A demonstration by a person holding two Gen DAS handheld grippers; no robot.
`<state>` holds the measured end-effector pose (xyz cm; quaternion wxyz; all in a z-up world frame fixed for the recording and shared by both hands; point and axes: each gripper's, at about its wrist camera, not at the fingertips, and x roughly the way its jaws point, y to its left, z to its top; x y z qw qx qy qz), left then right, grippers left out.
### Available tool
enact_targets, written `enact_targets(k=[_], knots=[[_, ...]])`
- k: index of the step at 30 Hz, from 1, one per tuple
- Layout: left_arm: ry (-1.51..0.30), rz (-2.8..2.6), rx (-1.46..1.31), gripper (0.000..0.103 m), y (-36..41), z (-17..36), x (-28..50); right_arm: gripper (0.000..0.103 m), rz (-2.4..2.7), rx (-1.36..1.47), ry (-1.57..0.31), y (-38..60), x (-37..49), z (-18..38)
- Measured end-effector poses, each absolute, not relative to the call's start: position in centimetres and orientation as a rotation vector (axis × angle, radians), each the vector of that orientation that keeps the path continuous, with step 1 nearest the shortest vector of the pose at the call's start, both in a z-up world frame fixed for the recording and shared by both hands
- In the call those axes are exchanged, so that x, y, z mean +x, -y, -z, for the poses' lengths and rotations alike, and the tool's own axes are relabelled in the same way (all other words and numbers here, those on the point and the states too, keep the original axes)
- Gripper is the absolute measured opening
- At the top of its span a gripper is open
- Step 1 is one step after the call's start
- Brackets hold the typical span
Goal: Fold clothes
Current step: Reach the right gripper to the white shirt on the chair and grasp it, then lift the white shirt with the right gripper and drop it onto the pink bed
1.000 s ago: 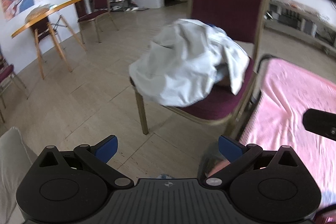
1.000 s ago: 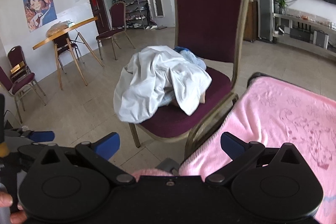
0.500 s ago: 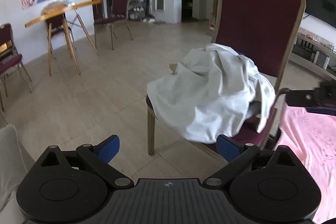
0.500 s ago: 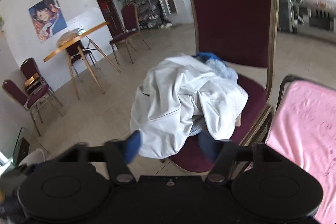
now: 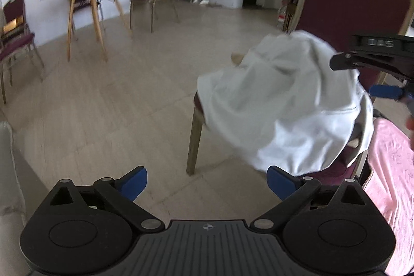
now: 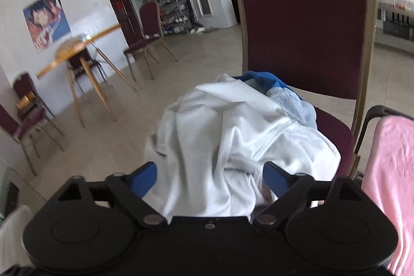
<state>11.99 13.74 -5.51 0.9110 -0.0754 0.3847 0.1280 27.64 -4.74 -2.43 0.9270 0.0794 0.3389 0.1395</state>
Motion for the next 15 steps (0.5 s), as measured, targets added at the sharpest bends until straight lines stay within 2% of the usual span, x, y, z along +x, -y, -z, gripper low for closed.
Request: enact_targets(k=[1,2,3,4,7,15], knots=[[-0.807,-0.273,-0.156,0.099,-13.8,5.6,11.9,0.083,-0.261,0.129,-0.698,4.1,28.3,3.0],[-0.815,-0.283,-0.149,0.099,-13.8,5.8,11.8,0.044,-0.239,0.098,-0.699,3.7,28.7,3.4],[-0.816,-0.287,-0.142,0.099,-13.7,5.8,11.5,0.018,-0.24,0.083,-0.702,3.4,28.9,3.7],[-0.815,-0.289,-0.135,0.099,-13.4,5.6,11.2,0.007,-0.237,0.093,-0.705,3.5,28.8,3.8],[-0.8,-0.266,-0.106,0.099,-12.3,4.7,10.3,0.007,-0.228,0.214,-0.614,5.8,26.9,1.8],[-0.693,-0.123,-0.017,0.099,-6.4,1.1,6.9,0.006,-0.151,0.47,-0.246,19.2,15.8,-11.1]])
